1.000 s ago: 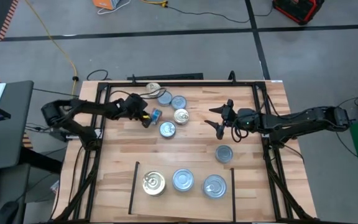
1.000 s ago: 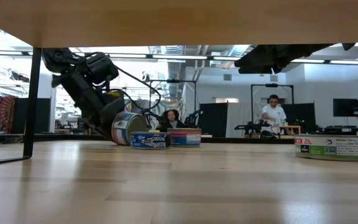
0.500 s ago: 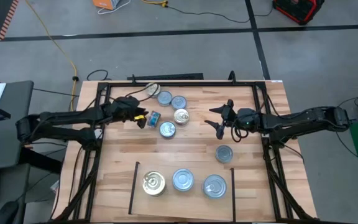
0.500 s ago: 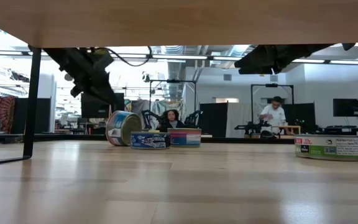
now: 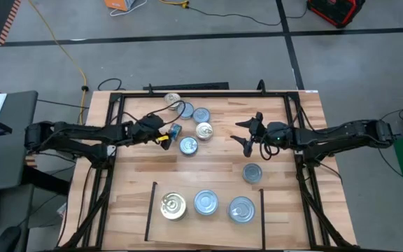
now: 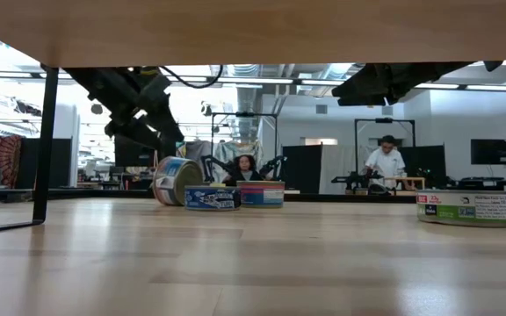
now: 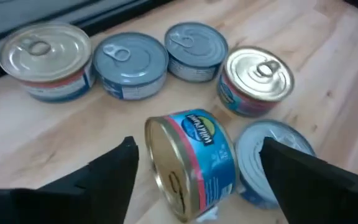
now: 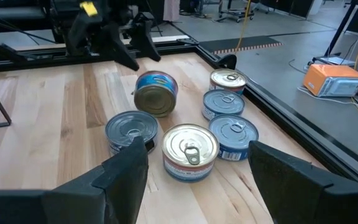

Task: Stack canned seafood by type on shelf
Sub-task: Put the bottom left blue and pink tuna can on the top of the left stacked tuna cans on the shelf

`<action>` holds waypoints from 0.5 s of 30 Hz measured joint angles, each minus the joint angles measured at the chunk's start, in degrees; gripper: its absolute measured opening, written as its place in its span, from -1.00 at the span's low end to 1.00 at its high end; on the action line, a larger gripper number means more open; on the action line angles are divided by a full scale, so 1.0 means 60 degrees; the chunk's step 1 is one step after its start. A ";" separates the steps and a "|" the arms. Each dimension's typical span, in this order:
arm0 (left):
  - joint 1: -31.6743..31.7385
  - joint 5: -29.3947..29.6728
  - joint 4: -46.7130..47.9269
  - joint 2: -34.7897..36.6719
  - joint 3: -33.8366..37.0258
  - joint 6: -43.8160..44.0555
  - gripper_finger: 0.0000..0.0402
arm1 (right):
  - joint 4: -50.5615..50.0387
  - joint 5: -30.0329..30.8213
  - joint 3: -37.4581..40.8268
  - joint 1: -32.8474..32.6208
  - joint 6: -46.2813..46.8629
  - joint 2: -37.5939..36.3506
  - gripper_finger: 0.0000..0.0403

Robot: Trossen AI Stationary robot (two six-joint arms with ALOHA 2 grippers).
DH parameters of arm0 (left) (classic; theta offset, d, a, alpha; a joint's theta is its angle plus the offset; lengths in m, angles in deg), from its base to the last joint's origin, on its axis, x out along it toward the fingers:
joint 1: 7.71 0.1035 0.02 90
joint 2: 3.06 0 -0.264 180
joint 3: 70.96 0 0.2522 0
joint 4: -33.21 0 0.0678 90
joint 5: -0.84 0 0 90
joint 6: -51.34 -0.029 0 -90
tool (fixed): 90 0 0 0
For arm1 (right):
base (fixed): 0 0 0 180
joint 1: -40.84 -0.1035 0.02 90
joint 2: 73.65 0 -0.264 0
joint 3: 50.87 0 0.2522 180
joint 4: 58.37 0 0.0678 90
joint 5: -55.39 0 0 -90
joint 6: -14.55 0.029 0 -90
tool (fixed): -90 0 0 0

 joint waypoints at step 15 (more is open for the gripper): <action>0.0049 0.0929 -0.2237 -0.2672 -0.0001 -0.0534 0.65 | 0.0018 0.0000 0.0000 -0.0029 0.0061 0.0000 0.50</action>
